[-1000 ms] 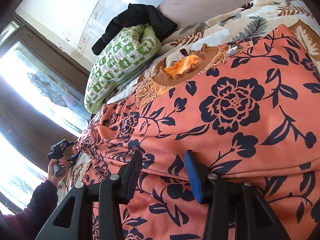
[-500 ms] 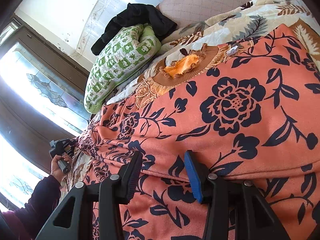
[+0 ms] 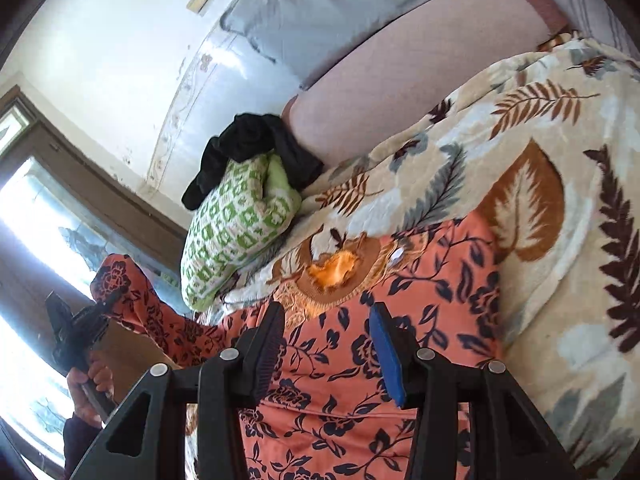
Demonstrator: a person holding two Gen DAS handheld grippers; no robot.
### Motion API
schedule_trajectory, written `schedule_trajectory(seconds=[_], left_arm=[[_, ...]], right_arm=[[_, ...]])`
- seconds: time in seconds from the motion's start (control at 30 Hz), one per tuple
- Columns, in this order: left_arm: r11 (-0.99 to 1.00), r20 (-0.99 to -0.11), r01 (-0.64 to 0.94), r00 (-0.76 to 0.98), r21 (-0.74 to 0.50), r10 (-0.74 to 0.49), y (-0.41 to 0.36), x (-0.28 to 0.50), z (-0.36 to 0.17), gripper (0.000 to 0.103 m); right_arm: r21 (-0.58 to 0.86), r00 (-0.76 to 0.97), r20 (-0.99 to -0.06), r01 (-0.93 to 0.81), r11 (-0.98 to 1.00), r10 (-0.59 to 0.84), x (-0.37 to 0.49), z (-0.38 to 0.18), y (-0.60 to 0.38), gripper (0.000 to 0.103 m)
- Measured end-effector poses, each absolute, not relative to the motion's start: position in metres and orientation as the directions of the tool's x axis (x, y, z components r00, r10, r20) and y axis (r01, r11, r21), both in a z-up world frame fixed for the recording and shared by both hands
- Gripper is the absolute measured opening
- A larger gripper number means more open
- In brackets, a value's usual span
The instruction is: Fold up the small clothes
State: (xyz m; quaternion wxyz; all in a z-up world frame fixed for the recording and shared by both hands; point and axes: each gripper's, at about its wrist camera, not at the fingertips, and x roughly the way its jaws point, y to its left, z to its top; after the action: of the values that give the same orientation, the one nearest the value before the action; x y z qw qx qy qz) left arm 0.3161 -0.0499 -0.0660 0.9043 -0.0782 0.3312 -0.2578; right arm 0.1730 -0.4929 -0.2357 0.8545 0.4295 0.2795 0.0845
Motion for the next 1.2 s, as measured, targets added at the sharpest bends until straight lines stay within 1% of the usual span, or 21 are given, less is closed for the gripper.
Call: schedule_trajectory(seconds=[0.13,0.17,0.2,0.23,0.27,0.3,0.33,0.37,0.4,0.5,0.57,0.67,0.77,0.87,0.93,0.97,1.0,1.03,1.07,1.13,1.2], left_arm=[[0.727,-0.639,0.577,0.408,-0.372,-0.651,-0.17,0.286,-0.094,0.005],[0.688,-0.661,0.609,0.331,-0.395,-0.673,-0.194,0.278,-0.103,0.011],[0.659,-0.682,0.629,0.267,-0.413,-0.681,-0.212,0.27,-0.111,0.022],[0.647,-0.696,0.637,0.232,-0.419,-0.68,-0.221,0.263,-0.117,0.03],[0.639,-0.687,0.644,0.234,-0.42,-0.688,-0.222,0.258,-0.119,0.044],[0.64,-0.666,0.647,0.263,-0.415,-0.698,-0.215,0.252,-0.119,0.058],[0.656,-0.646,0.637,0.308,-0.405,-0.698,-0.203,0.25,-0.118,0.065],[0.685,-0.631,0.611,0.36,-0.397,-0.687,-0.189,0.251,-0.118,0.072],[0.72,-0.621,0.574,0.413,-0.39,-0.666,-0.173,0.255,-0.119,0.075],[0.82,-0.615,0.417,0.545,-0.392,-0.57,-0.112,0.279,-0.137,0.075],[0.876,-0.64,0.275,0.602,-0.395,-0.478,-0.071,0.293,-0.158,0.075],[0.911,-0.669,0.12,0.643,-0.394,-0.373,-0.026,0.308,-0.194,0.075],[0.931,-0.697,0.002,0.663,-0.364,-0.274,0.003,0.312,-0.226,0.075],[0.941,-0.73,-0.041,0.643,-0.335,-0.232,0.009,0.321,-0.254,0.074],[0.955,-0.74,-0.034,0.64,-0.295,-0.206,0.006,0.326,-0.262,0.074],[0.96,-0.74,-0.031,0.644,-0.278,-0.194,0.003,0.329,-0.265,0.074],[0.962,-0.742,-0.026,0.643,-0.271,-0.192,0.0,0.33,-0.267,0.072],[0.965,-0.748,-0.019,0.636,-0.261,-0.19,-0.004,0.332,-0.27,0.07],[0.974,-0.764,-0.01,0.621,-0.228,-0.173,-0.01,0.335,-0.274,0.063],[0.992,-0.812,0.007,0.574,-0.129,-0.11,-0.021,0.339,-0.285,0.056],[0.994,-0.83,0.021,0.55,-0.103,-0.098,-0.027,0.336,-0.291,0.053]], right_arm=[[0.822,0.851,-0.376,0.123,0.556,0.367,0.165,-0.241,-0.525,0.049],[0.825,0.852,-0.378,0.133,0.55,0.361,0.165,-0.244,-0.53,0.049],[0.829,0.851,-0.378,0.137,0.542,0.363,0.164,-0.247,-0.532,0.049],[0.841,0.85,-0.366,0.129,0.525,0.378,0.165,-0.249,-0.534,0.05],[0.857,0.846,-0.35,0.114,0.503,0.403,0.166,-0.252,-0.534,0.054],[0.868,0.839,-0.337,0.101,0.486,0.428,0.168,-0.254,-0.532,0.066],[0.873,0.833,-0.332,0.093,0.48,0.442,0.168,-0.256,-0.529,0.073],[0.869,0.83,-0.335,0.089,0.486,0.446,0.169,-0.257,-0.524,0.073],[0.861,0.824,-0.345,0.087,0.501,0.449,0.171,-0.256,-0.519,0.073],[0.836,0.799,-0.397,0.111,0.537,0.453,0.18,-0.259,-0.507,0.073],[0.814,0.767,-0.462,0.167,0.556,0.446,0.187,-0.27,-0.501,0.073],[0.778,0.72,-0.542,0.235,0.583,0.434,0.199,-0.291,-0.494,0.072],[0.768,0.699,-0.57,0.266,0.582,0.432,0.213,-0.311,-0.492,0.069],[0.744,0.673,-0.61,0.305,0.595,0.418,0.228,-0.333,-0.486,0.056],[0.703,0.662,-0.644,0.316,0.637,0.383,0.232,-0.338,-0.479,0.04],[0.674,0.657,-0.662,0.312,0.669,0.361,0.233,-0.336,-0.475,0.037],[0.64,0.648,-0.683,0.308,0.705,0.337,0.234,-0.333,-0.47,0.03],[0.61,0.64,-0.699,0.3,0.733,0.319,0.233,-0.331,-0.466,0.013],[0.594,0.632,-0.708,0.293,0.749,0.314,0.234,-0.329,-0.462,0.007],[0.563,0.644,-0.714,0.295,0.772,0.275,0.231,-0.324,-0.459,0.005],[0.508,0.674,-0.711,0.294,0.81,0.201,0.229,-0.312,-0.457,0.005]])
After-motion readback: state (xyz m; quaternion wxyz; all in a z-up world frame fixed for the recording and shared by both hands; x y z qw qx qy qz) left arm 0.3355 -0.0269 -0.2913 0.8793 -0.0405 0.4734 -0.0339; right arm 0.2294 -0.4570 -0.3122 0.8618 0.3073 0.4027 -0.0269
